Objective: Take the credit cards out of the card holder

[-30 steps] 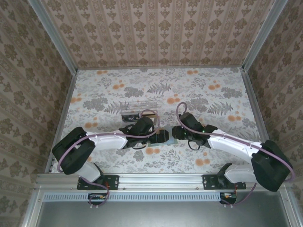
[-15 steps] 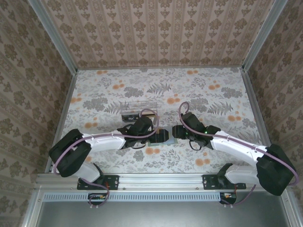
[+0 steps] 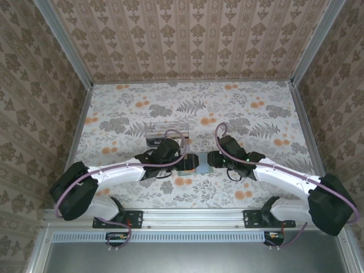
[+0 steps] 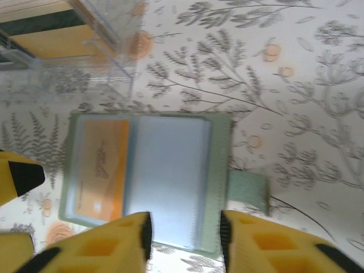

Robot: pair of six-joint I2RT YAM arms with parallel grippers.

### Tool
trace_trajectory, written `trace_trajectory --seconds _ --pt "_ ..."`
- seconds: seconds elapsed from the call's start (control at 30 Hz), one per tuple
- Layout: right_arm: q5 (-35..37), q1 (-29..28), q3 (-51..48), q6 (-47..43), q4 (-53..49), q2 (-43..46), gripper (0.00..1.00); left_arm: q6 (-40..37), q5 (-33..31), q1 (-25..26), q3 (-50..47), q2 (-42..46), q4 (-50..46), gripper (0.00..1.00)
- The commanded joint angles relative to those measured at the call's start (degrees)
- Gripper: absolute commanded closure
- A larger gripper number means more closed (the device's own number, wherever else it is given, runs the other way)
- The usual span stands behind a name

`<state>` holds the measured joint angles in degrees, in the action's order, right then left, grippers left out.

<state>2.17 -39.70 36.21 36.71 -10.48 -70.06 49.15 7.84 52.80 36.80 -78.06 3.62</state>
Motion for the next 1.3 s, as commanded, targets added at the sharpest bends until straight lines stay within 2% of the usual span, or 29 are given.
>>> trace_trajectory --seconds 0.0,0.1,0.17,0.23,0.4,0.6,1.0,1.27 --pt "-7.05 -0.20 0.24 1.35 5.59 -3.73 0.68 -0.76 -2.30 -1.40 -2.37 2.01 -2.21 0.36" --pt "-10.73 -0.20 1.06 3.02 9.09 -7.79 0.69 -0.72 -1.58 -2.58 -3.35 1.21 -1.65 0.66" --pt "-12.65 -0.20 1.44 4.23 11.25 -10.49 0.71 -0.72 -0.72 -3.04 -3.57 -0.02 -0.78 0.78" --pt "-14.62 -0.20 1.74 5.39 13.56 -12.98 0.73 -0.67 0.08 -3.32 -3.66 -1.56 0.43 0.86" --pt "-17.21 -0.20 2.94 6.83 16.17 -17.43 0.78 -0.45 1.62 -3.70 -3.57 -5.07 3.38 0.88" --pt "-18.48 -0.19 4.37 7.67 17.43 -20.69 0.79 -0.03 2.27 -4.01 -3.40 -8.33 4.48 0.89" --pt "-16.72 -0.20 5.81 8.11 15.20 -24.16 0.74 1.48 3.15 -4.01 -3.75 -11.84 4.51 0.90" --pt "-14.42 -0.11 5.19 8.16 13.77 -22.85 0.74 1.39 2.89 -3.91 -3.72 -11.55 3.72 0.90"
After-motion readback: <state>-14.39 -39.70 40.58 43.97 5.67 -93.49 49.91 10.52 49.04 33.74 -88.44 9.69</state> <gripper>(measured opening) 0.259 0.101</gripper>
